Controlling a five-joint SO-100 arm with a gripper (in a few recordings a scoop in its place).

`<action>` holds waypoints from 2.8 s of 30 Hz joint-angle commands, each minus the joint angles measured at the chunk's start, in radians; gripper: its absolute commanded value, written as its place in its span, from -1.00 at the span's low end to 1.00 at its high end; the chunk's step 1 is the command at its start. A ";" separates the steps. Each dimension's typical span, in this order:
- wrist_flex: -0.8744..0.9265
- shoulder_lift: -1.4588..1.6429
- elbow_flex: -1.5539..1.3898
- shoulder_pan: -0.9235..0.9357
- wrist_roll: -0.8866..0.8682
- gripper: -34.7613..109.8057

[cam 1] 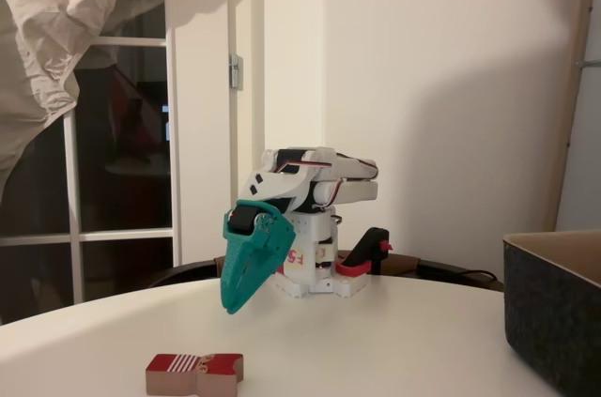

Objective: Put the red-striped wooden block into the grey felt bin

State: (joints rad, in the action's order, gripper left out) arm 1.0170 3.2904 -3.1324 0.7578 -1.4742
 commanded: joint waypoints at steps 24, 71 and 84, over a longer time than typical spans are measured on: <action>-0.002 0.040 -0.012 0.011 0.008 -0.52; -0.002 0.040 -0.012 0.011 0.021 -0.52; -0.006 0.029 0.005 -0.012 0.247 -0.52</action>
State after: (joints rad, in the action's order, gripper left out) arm 1.0170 3.2904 -3.1324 0.7409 -1.3008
